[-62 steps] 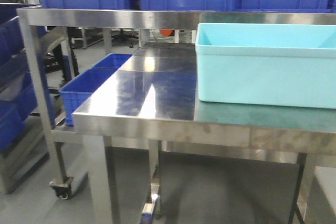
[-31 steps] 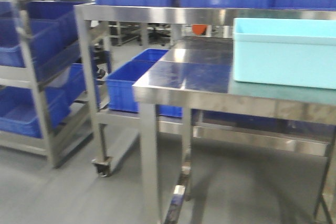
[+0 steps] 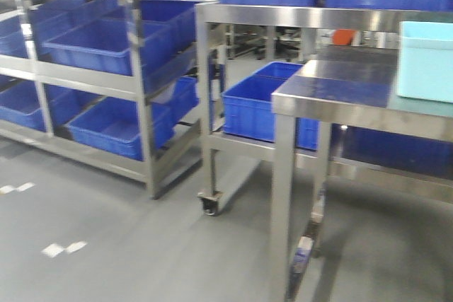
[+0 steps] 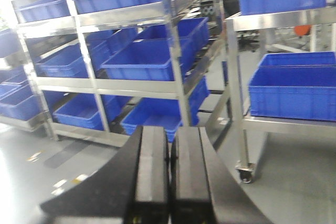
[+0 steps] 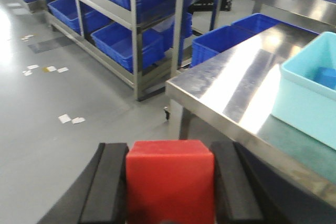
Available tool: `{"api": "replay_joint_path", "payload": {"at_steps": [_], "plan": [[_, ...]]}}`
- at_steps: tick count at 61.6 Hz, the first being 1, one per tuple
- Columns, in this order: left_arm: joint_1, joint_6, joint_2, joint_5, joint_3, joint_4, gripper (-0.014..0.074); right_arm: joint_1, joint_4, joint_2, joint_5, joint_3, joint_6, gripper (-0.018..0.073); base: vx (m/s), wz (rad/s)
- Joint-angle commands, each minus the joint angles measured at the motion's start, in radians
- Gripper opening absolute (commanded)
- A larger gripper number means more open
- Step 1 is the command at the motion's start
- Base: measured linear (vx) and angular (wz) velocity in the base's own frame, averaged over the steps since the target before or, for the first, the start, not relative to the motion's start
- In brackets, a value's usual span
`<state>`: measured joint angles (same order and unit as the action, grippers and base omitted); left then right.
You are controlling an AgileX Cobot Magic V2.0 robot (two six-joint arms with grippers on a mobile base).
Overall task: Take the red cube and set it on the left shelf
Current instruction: 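Drive the base away from the table holding the red cube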
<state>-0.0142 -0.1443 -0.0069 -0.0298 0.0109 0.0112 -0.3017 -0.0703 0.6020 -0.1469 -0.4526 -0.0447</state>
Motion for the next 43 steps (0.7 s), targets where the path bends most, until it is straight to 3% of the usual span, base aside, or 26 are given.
{"api": "replay_joint_path", "payload": {"at_steps": [1, 43], "plan": [[-0.007, -0.001, 0.0, 0.09, 0.022, 0.005, 0.0106, 0.005, -0.01, -0.005, 0.08, -0.026, 0.012, 0.0057, -0.18, 0.04], [-0.007, -0.001, 0.0, 0.09, 0.022, 0.005, 0.0106, 0.005, -0.01, -0.005, 0.08, -0.026, 0.012, 0.0057, -0.08, 0.38]]}}
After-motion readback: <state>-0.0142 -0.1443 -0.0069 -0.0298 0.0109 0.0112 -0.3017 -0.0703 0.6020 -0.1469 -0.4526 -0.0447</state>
